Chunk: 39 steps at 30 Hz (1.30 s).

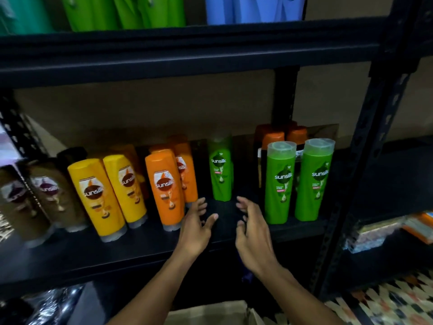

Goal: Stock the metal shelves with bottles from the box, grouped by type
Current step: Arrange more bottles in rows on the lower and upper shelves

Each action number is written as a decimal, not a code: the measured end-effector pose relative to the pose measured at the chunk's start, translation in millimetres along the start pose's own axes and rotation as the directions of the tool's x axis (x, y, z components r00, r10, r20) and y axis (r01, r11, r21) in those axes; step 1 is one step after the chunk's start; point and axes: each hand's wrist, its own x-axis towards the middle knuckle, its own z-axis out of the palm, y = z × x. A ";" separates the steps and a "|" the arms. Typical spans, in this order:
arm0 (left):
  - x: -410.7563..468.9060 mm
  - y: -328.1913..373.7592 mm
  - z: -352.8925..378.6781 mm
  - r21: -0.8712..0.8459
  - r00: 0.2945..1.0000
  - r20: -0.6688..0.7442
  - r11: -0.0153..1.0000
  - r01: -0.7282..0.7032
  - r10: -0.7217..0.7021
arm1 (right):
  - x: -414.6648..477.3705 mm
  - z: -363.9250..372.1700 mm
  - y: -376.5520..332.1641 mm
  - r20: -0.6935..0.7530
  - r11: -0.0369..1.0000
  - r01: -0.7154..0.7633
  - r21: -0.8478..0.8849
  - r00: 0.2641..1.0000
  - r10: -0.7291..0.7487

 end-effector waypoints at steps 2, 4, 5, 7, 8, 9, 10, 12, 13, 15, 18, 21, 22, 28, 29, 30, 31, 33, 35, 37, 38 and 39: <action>11.4 2.1 1.6 -0.014 0.999 -0.038 1.000 -0.018 0.018 | 19.9 16.1 6.0 -0.010 0.997 -0.081 -0.004 0.997 0.081; 24.7 7.7 6.9 -0.049 0.996 -0.073 0.998 -0.045 0.041 | 40.1 27.9 14.2 -0.012 0.988 -0.152 -0.024 0.988 0.152; 31.1 11.1 10.6 -0.063 0.995 -0.086 0.996 -0.060 0.055 | 49.1 32.2 18.1 -0.007 0.984 -0.175 -0.038 0.985 0.175; 46.4 12.4 19.4 -0.075 0.992 -0.105 0.994 -0.082 0.074 | 66.7 40.8 28.0 0.011 0.974 -0.210 -0.082 0.977 0.212; 54.9 10.3 24.0 -0.079 0.990 -0.119 0.993 -0.087 0.077 | 76.1 45.0 32.5 0.022 0.970 -0.222 -0.097 0.974 0.225; 62.7 7.7 28.3 -0.077 0.988 -0.134 0.993 -0.088 0.077 | 85.3 48.3 36.0 0.031 0.967 -0.234 -0.097 0.971 0.238; 68.6 5.1 32.4 -0.069 0.986 -0.152 0.994 -0.086 0.075 | 93.4 50.4 38.5 0.035 0.966 -0.246 -0.085 0.968 0.249; 78.7 -2.8 40.4 -0.059 0.980 -0.187 0.995 -0.077 0.065 | 108.6 55.3 45.5 0.021 0.959 -0.280 -0.047 0.959 0.282; 82.3 -7.4 44.5 -0.056 0.977 -0.202 0.996 -0.076 0.063 | 114.6 58.0 50.4 0.005 0.953 -0.302 -0.020 0.953 0.302; 87.1 -14.2 51.0 -0.039 0.973 -0.221 0.996 -0.080 0.069 | 122.3 62.1 58.6 -0.044 0.946 -0.323 0.029 0.945 0.324; 92.7 -17.4 56.7 0.052 0.965 -0.236 0.993 -0.104 0.113 | 127.8 64.9 62.9 -0.060 0.951 -0.306 0.056 0.949 0.309; 90.4 -15.3 57.8 0.198 0.962 -0.235 0.976 -0.095 0.141 | 132.0 67.8 61.9 -0.047 0.958 -0.281 0.057 0.958 0.284; 86.5 -14.4 58.0 0.201 0.961 -0.237 0.975 -0.093 0.140 | 133.7 68.5 62.2 -0.054 0.960 -0.274 0.050 0.959 0.277; 56.4 -12.4 49.5 0.179 0.952 -0.295 0.983 -0.034 0.087 | 144.9 75.5 61.6 -0.025 0.968 -0.240 0.073 0.970 0.242; 51.8 -12.8 48.3 0.181 0.948 -0.309 0.983 -0.023 0.079 | 146.1 76.2 60.5 -0.017 0.966 -0.243 0.083 0.969 0.245; 47.4 -13.3 47.7 0.185 0.944 -0.321 0.983 -0.019 0.078 | 146.7 76.2 59.4 -0.009 0.965 -0.246 0.089 0.969 0.248; 45.7 -15.0 45.8 0.190 0.940 -0.332 0.982 -0.016 0.080 | 148.4 78.5 57.7 -0.007 0.965 -0.244 0.093 0.969 0.246; 46.2 -16.3 47.0 0.173 0.934 -0.353 0.985 0.001 0.061 | 150.8 80.4 57.3 -0.017 0.967 -0.241 0.086 0.970 0.244; 49.7 -15.5 47.5 0.140 0.931 -0.363 0.990 0.008 0.044 | 152.6 85.2 56.2 -0.030 0.965 -0.252 0.076 0.967 0.254; 52.5 -14.5 47.3 0.095 0.931 -0.364 0.996 0.002 0.033 | 153.1 89.2 54.3 -0.051 0.961 -0.266 0.072 0.962 0.270; 53.2 -13.6 46.8 0.066 0.929 -0.368 0.998 -0.007 0.031 | 151.9 89.2 53.0 -0.066 0.959 -0.273 0.076 0.958 0.278; 53.1 -12.4 46.0 0.037 0.926 -0.376 0.999 -0.016 0.028 | 149.4 88.1 52.0 -0.078 0.957 -0.277 0.080 0.956 0.284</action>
